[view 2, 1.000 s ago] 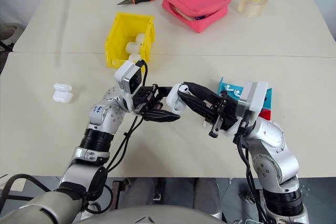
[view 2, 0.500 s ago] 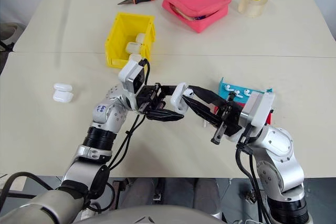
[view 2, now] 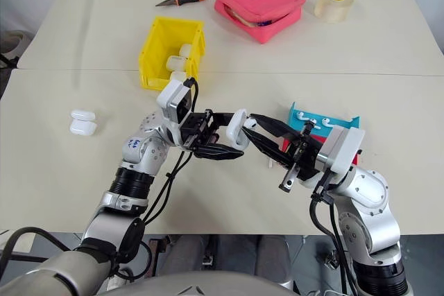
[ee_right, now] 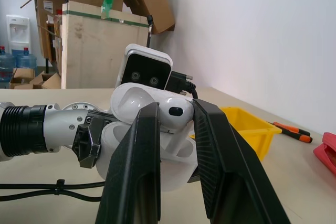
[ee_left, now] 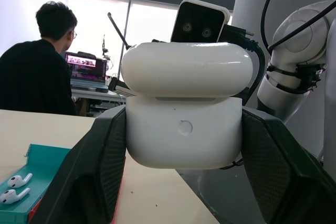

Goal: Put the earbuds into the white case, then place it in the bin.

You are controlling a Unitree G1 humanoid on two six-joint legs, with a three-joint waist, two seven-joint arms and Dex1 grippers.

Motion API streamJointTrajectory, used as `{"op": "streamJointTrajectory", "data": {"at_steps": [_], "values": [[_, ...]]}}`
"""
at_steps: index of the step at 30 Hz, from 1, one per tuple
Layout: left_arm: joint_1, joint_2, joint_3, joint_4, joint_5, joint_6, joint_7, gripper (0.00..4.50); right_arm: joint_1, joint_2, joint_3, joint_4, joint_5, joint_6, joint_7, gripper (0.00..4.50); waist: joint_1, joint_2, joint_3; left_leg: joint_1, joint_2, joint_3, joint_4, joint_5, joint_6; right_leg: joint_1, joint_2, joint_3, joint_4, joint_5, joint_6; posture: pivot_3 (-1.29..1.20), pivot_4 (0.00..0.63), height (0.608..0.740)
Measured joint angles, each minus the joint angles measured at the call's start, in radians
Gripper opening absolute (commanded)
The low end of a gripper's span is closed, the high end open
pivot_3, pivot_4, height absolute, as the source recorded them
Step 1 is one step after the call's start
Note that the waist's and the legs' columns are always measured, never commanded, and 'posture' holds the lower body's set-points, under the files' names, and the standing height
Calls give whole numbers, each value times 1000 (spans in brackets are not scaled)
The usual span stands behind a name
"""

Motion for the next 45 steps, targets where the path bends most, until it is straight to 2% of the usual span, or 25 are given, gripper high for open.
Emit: {"op": "streamJointTrajectory", "data": {"at_steps": [15,30,39,45], "values": [[0,7,3,0,0,-1,4,2806,-3,-60,-22,0,53,34,16,522,0,0,0,0,0,0,0,0,0,0,0,0,0,0,0,0,150,740],[1,24,16,-5,1,-15,-14,2806,-118,-62,9,56,35,96,34,522,0,0,0,0,0,0,0,0,0,0,0,0,0,0,0,0,150,740],[3,28,8,-4,13,-40,-25,2806,-146,-121,-3,36,104,225,38,522,0,0,0,0,0,0,0,0,0,0,0,0,0,0,0,0,150,740],[4,28,9,-4,17,-62,-26,2806,-149,-139,-32,29,158,314,13,2562,1,0,0,0,0,0,0,0,0,0,0,0,0,0,0,0,150,740]]}}
